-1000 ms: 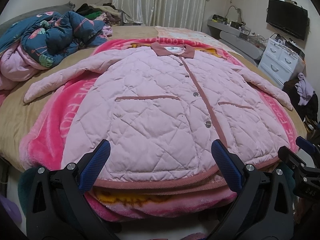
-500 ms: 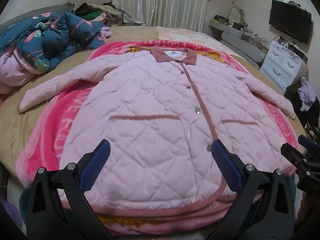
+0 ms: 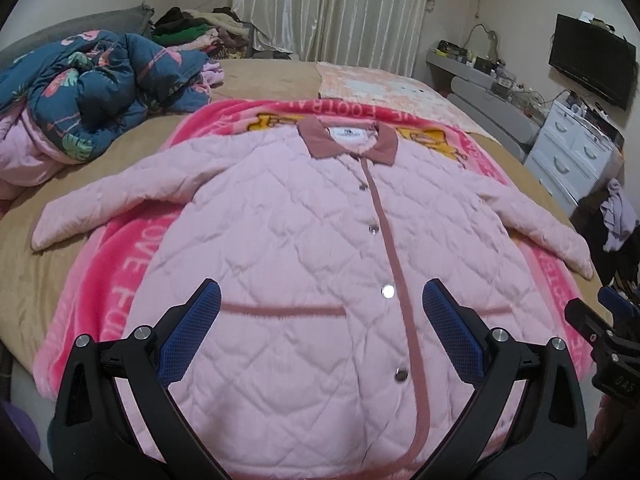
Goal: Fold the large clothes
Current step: 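Reach the right tool to the jacket sleeve cuff and grasp it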
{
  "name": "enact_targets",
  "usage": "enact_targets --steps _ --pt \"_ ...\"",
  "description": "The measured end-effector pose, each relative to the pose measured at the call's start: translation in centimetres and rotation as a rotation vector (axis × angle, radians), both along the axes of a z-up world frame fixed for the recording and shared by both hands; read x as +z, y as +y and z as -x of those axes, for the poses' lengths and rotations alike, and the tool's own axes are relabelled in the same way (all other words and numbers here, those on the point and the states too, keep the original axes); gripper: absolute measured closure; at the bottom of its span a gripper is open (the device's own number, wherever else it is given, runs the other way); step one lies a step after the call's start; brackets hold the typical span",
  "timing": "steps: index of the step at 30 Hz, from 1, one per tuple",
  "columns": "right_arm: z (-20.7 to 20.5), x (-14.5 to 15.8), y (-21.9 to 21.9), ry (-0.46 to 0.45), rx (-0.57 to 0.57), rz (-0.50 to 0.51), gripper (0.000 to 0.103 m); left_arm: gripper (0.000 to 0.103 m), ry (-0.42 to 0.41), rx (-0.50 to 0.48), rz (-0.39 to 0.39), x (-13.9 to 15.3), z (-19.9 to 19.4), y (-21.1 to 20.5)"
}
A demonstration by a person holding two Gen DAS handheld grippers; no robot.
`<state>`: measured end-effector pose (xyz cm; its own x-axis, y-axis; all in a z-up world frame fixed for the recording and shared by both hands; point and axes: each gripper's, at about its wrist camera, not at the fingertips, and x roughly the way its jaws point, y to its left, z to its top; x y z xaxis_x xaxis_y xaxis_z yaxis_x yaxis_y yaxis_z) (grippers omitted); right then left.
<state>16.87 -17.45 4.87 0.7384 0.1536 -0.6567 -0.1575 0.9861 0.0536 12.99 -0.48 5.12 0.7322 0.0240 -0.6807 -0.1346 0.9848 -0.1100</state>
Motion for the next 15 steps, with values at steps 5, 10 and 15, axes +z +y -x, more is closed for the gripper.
enact_targets --steps 5,10,15 --pt "-3.1 1.8 -0.8 -0.02 -0.025 -0.017 0.004 0.008 -0.011 0.026 -0.011 1.3 -2.4 -0.2" --pt "-7.1 3.1 -1.9 -0.031 -0.074 -0.062 0.004 0.008 -0.03 0.035 0.008 2.6 -5.5 -0.7" --pt "-11.4 3.6 -3.5 -0.019 -0.124 -0.102 0.004 0.008 -0.017 0.027 -0.001 3.2 -8.8 -2.3"
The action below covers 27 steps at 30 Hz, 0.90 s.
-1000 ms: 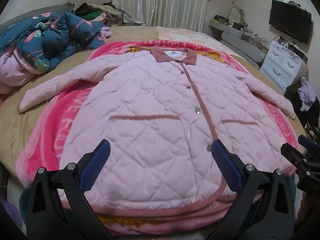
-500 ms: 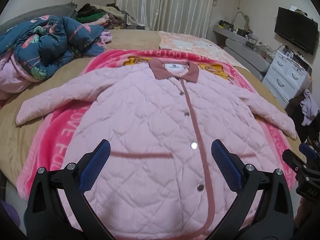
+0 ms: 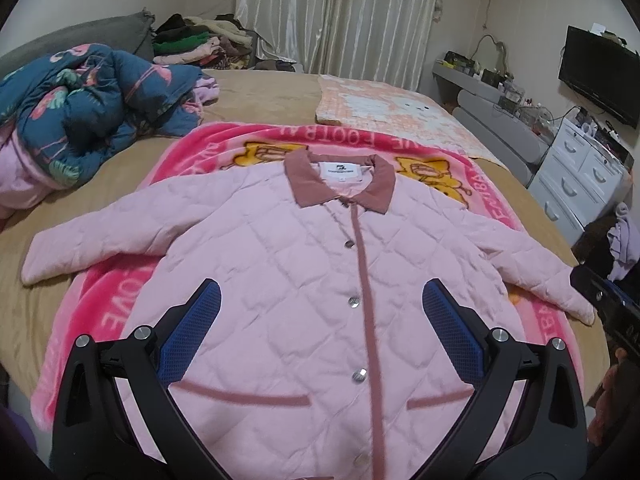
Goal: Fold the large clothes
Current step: 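Reach the right tool to the jacket sleeve cuff and grasp it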
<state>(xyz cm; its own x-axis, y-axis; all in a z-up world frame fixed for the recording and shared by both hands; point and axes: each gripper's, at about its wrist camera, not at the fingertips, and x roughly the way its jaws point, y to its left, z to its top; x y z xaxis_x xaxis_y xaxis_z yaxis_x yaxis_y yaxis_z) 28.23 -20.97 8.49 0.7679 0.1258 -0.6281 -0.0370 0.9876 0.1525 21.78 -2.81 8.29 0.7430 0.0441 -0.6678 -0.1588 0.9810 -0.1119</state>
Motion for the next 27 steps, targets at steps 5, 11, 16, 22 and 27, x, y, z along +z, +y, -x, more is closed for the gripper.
enact_targets --steps 5,11,16,22,27 --pt "-4.0 0.5 -2.4 0.008 -0.065 -0.029 0.004 0.008 0.027 -0.02 -0.017 -0.3 -3.6 -2.1" --pt "-8.3 -0.3 -6.4 0.03 -0.175 -0.04 0.004 0.008 0.07 -0.054 -0.026 -1.5 -7.4 -4.6" --pt "-9.9 -2.2 -10.0 0.039 -0.275 -0.063 0.004 0.008 0.071 -0.069 -0.024 -2.4 -9.9 -6.4" --pt "-11.2 -4.6 -14.3 0.064 -0.404 -0.069 0.004 0.008 0.09 -0.084 -0.028 -4.0 -12.9 -8.9" --pt "-11.7 -7.3 -19.0 0.108 -0.53 -0.084 0.004 0.008 0.114 -0.09 -0.034 -5.9 -14.7 -10.6"
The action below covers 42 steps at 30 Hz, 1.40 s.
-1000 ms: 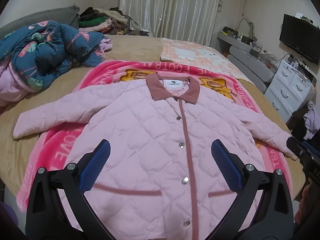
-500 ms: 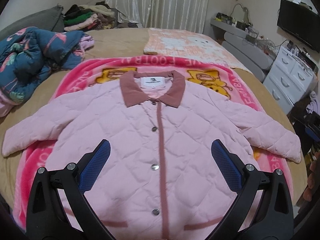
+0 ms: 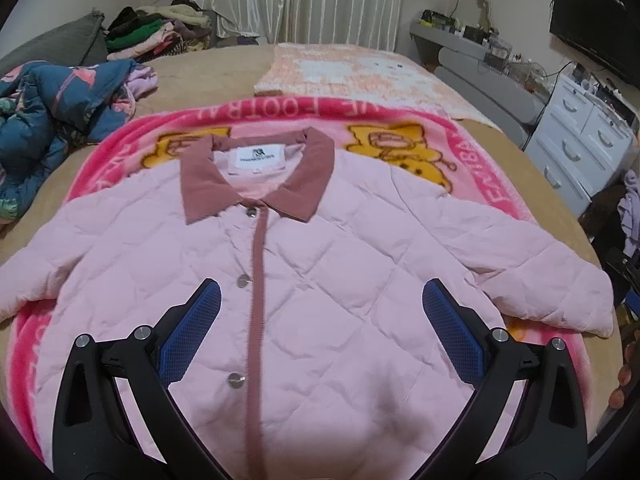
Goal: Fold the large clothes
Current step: 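Reach the right tool to the jacket sleeve cuff and grasp it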
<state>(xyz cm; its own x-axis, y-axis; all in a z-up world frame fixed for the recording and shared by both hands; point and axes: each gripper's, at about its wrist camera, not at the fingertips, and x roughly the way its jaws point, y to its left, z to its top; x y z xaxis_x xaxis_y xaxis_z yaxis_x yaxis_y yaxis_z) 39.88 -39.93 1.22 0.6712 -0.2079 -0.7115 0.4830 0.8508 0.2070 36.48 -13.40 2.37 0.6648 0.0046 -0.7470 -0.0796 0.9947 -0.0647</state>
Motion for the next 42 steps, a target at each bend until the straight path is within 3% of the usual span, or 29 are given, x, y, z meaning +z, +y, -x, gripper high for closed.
enact_targets --steps 12,20,24,26,29,31,34,42 --pt "0.1 -7.4 -8.5 0.054 -0.279 -0.243 0.004 0.008 0.077 -0.03 -0.011 -3.4 -2.9 -2.6" --pt "-0.4 -10.8 -11.7 0.048 -0.387 -0.367 0.004 0.008 0.096 -0.035 -0.044 -4.2 -4.1 -2.1" --pt "-0.5 -13.2 -13.6 0.036 -0.424 -0.464 0.018 0.008 0.09 -0.027 -0.039 -4.1 -4.4 -1.4" --pt "-0.6 -13.7 -14.3 0.006 -0.426 -0.471 0.018 0.008 0.088 -0.022 -0.032 -4.1 -4.5 -1.1" --pt "-1.0 -13.6 -15.2 -0.044 -0.406 -0.455 0.03 0.008 0.082 -0.026 -0.028 -4.0 -4.5 -0.9" --pt "-0.6 -13.7 -15.9 -0.085 -0.397 -0.469 0.058 0.008 0.081 -0.028 -0.032 -4.0 -4.5 -0.6" --pt "-0.1 -12.7 -16.1 -0.165 -0.37 -0.487 0.081 0.008 0.092 -0.024 -0.031 -3.8 -4.6 0.0" --pt "-0.5 -2.0 -10.4 -0.393 -0.112 -0.259 0.088 0.008 0.067 -0.007 -0.012 -1.9 -3.9 2.6"
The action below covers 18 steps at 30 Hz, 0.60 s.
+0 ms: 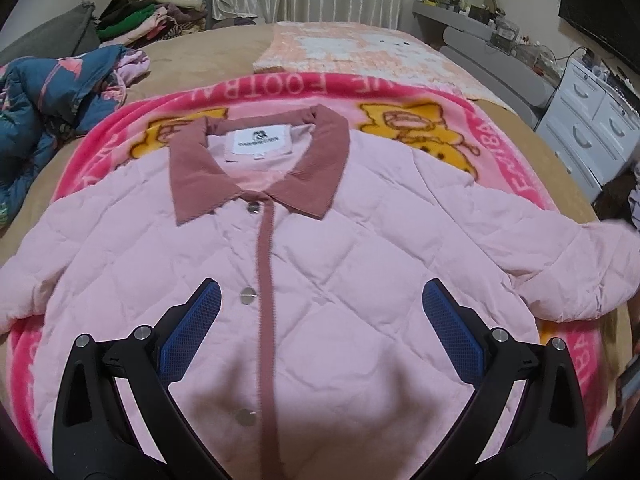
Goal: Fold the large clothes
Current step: 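Lift the sleeve with the right tool and fold it across the jacket front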
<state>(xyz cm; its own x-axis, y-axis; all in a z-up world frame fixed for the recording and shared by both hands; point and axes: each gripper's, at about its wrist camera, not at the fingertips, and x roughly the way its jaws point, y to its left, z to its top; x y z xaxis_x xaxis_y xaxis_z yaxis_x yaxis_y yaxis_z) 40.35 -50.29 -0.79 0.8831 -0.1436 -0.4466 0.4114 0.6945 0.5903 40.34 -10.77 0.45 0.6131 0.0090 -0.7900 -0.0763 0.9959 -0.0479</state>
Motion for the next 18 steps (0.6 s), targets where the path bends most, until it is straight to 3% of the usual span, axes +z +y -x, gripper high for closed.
enact_targets --steps 3,8,13,18 --pt "-0.3 4.1 4.1 -0.067 0.109 0.109 0.088 0.008 -0.017 0.014 -0.003 1.1 0.5 1.2" --pt "0.4 8.4 9.3 -0.152 0.238 0.216 0.089 0.008 -0.048 0.03 0.022 2.9 1.5 3.8" --pt "0.8 10.6 13.7 -0.197 0.36 0.263 0.089 0.008 -0.065 0.065 0.029 4.3 2.3 6.5" --pt "1.2 11.8 19.1 -0.209 0.469 0.385 0.089 0.008 -0.075 0.075 0.039 5.5 3.3 9.2"
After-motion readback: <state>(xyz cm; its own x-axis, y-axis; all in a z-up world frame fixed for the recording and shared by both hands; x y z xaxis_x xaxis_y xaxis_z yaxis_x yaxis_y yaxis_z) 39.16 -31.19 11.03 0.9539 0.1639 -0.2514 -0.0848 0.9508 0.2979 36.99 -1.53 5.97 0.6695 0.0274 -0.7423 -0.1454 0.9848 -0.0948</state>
